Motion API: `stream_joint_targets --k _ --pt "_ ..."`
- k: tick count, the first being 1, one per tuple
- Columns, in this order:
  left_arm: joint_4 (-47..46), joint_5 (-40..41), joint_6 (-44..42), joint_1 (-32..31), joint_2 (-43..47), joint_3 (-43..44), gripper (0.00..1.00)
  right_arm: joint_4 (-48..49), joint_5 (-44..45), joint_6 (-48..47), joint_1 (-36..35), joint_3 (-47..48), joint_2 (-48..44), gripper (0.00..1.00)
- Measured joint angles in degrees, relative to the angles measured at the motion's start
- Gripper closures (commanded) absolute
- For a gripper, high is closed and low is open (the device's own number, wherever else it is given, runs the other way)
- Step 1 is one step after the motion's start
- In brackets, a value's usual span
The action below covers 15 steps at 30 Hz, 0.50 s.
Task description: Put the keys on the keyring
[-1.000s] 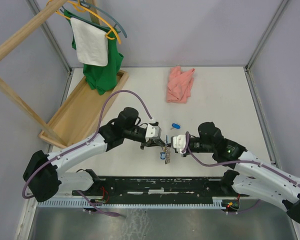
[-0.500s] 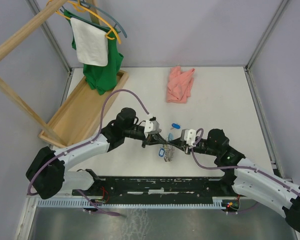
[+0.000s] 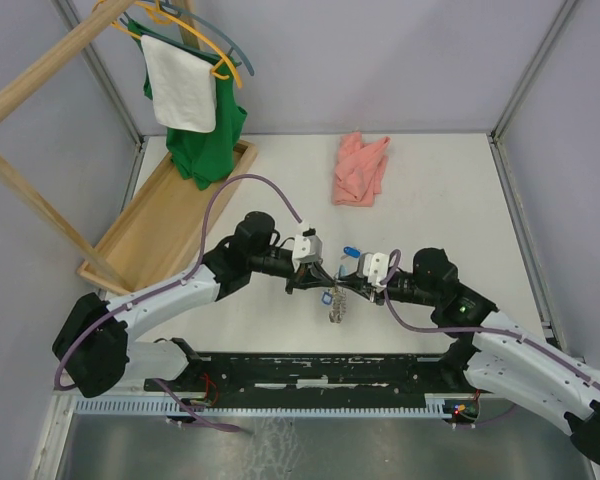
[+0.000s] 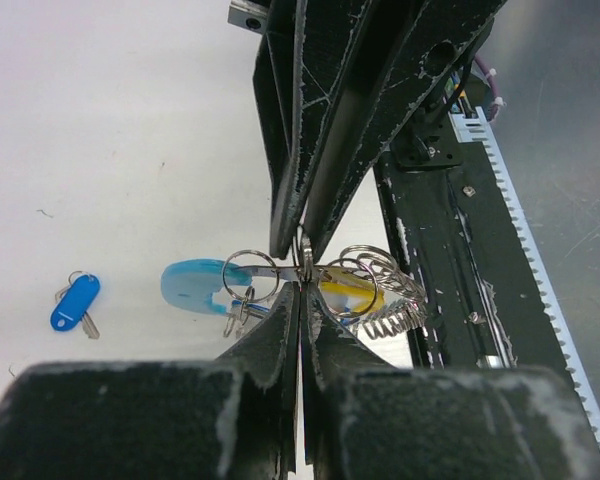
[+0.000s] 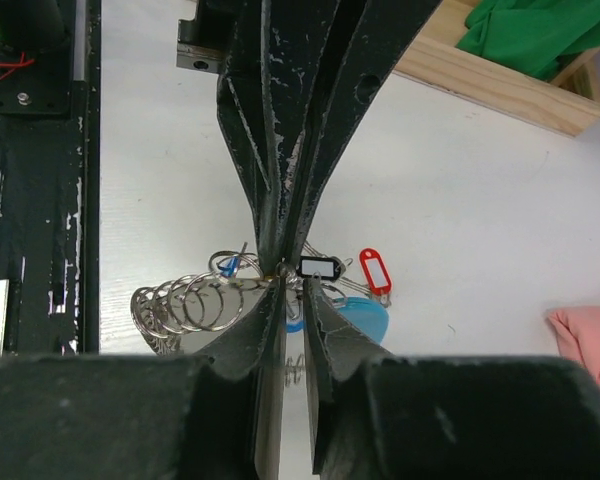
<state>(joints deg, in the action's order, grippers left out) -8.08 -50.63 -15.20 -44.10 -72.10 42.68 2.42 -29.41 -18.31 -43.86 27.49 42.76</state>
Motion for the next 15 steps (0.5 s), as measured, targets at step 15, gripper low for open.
stream_joint_targets --k 15 --pt "9.2 -0.4 0.2 -0.1 0.0 3.2 0.97 -13.2 0.1 -6.1 0.1 7.4 3.7 0.66"
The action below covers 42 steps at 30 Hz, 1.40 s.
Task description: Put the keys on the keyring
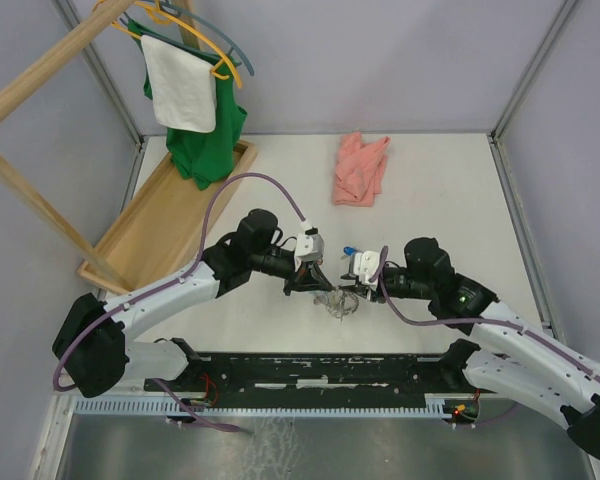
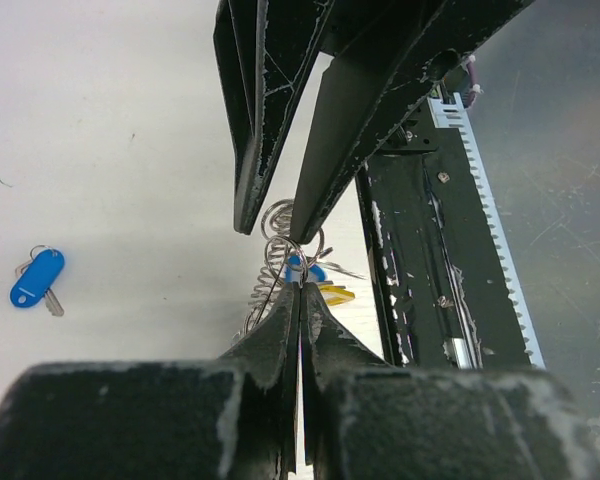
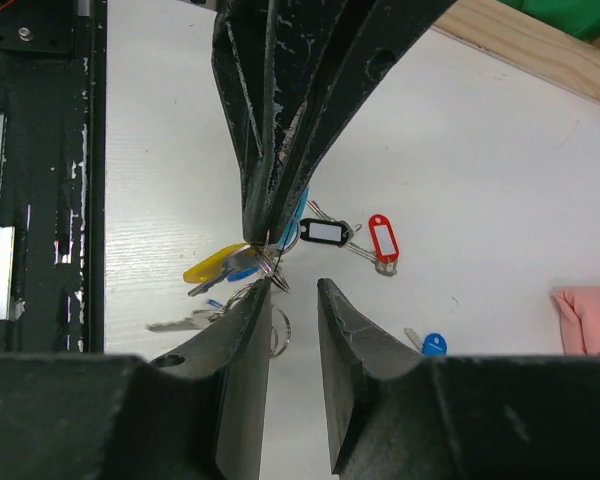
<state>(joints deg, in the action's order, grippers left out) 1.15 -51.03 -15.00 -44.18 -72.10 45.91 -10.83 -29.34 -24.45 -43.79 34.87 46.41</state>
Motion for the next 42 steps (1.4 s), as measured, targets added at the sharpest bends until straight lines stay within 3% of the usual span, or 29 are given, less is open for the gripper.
stream_joint_targets --k 6,12,22,27,42 --pt "0.8 0.0 0.0 0.0 0.0 0.4 0.97 -2.9 -3.0 -3.0 0.0 1.8 1.6 0.63" --pt "1.4 0.0 0.0 0.0 -0.1 1.0 0.97 -5.6 -5.0 -6.1 0.0 3.8 3.7 0.67" --pt "1.8 -0.1 0.0 0.0 -0.5 1.4 0.97 -7.0 -5.6 -8.3 0.0 5.2 5.7 0.81" --pt "1.8 0.0 0.0 0.0 -0.5 1.4 0.97 -7.3 -6.2 -8.5 -0.1 5.3 6.1 0.98" --pt "-2.6 1.4 2.0 0.0 1.3 -1.7 0.97 -2.6 -5.2 -3.5 0.3 2.0 1.5 0.99"
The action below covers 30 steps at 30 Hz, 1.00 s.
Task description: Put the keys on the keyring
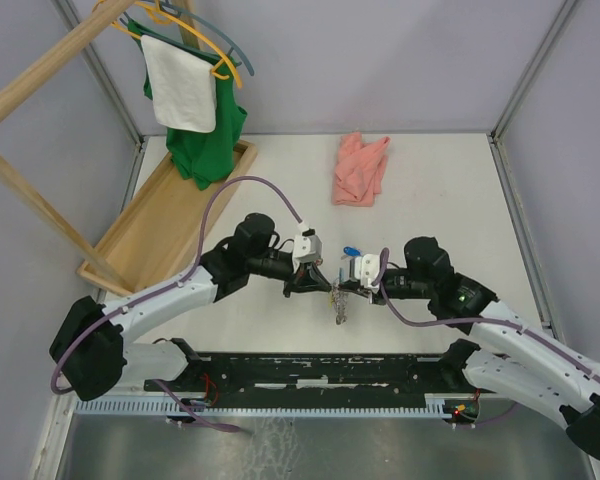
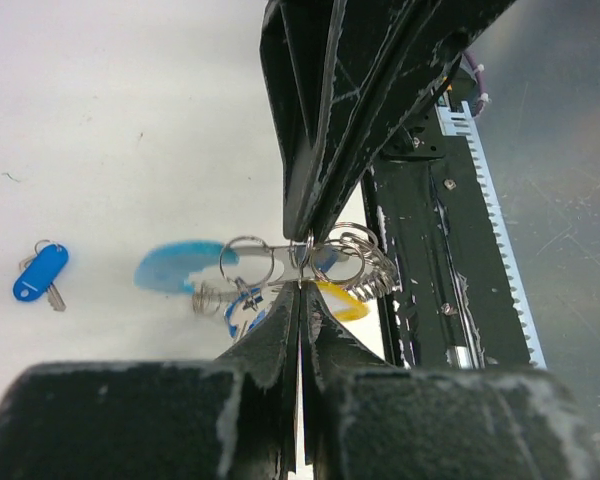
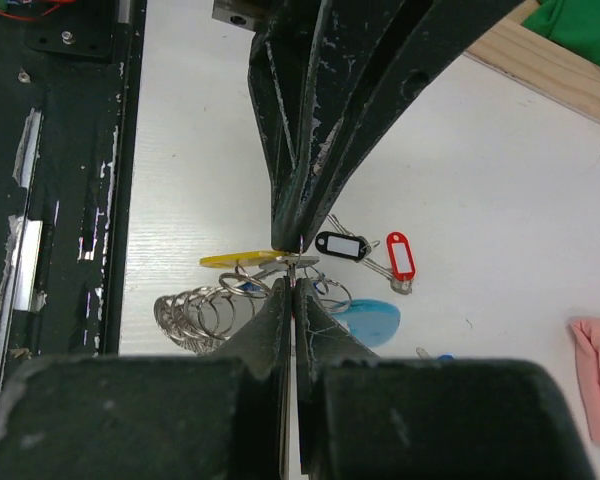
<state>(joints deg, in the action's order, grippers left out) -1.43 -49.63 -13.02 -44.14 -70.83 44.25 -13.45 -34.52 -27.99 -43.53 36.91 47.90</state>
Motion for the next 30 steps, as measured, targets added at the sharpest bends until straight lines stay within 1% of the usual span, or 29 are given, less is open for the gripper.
stream_joint_targets --k 6,10,16,19,24,30 --pt "-4.1 0.2 2.8 0.5 -0.2 -3.3 0.97 7.4 -0.5 5.7 1.0 -4.9 -2.5 0.99" --pt "-7.8 -0.1 5.7 0.8 -2.5 -4.1 0.97 12.6 -0.1 9.4 1.7 -7.8 -3.5 0.99" --pt "-11.8 -0.4 9.3 0.8 -5.5 -4.3 0.97 14.7 0.8 11.3 1.9 -8.8 -3.6 0.99" --pt "-11.8 -0.1 9.4 0.8 -5.5 -4.2 0.97 13.4 1.8 10.5 1.9 -8.4 -3.6 0.94" --pt "-9.2 0.1 9.3 0.8 -4.8 -2.8 0.97 6.5 2.8 8.1 1.9 -4.9 -3.5 0.85" --pt "-6.6 0.1 9.2 0.8 -3.9 -1.3 0.97 -0.5 3.0 4.7 1.9 0.1 -0.4 0.77"
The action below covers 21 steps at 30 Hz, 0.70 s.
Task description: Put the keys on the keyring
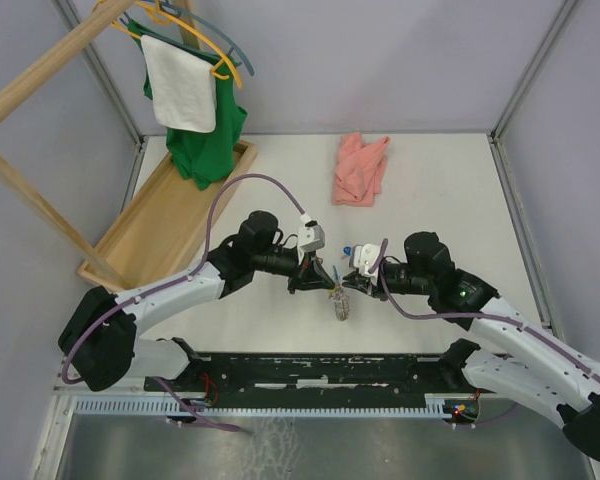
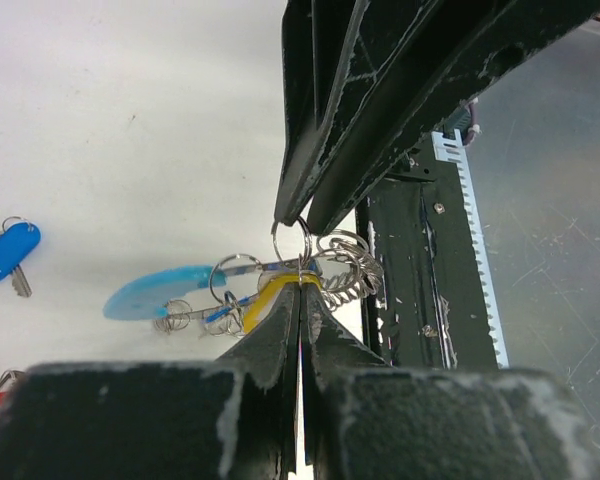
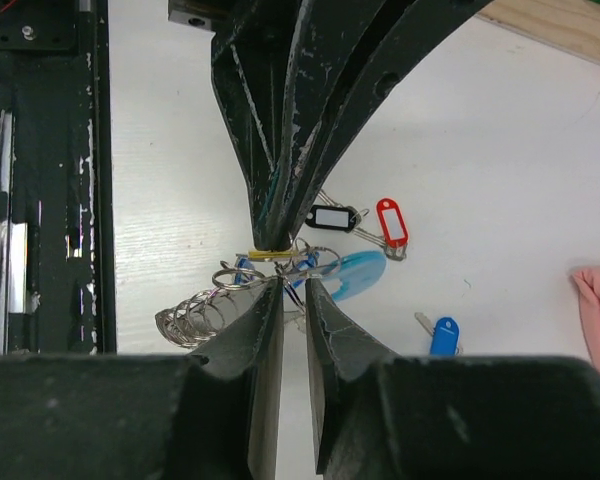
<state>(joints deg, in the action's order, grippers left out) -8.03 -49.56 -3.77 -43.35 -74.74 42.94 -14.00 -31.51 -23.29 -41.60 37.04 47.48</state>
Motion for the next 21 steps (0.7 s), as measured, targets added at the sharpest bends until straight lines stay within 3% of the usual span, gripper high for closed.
stream_joint_targets --k 10,21 --pt "1.7 -0.3 -0.1 0.0 0.0 2.0 0.97 -6.0 -0.5 -3.5 0.0 2.3 2.2 0.69" --pt "2.4 -0.5 -0.6 0.0 0.0 2.4 0.97 -7.5 -1.5 -6.3 0.0 3.8 3.6 0.74"
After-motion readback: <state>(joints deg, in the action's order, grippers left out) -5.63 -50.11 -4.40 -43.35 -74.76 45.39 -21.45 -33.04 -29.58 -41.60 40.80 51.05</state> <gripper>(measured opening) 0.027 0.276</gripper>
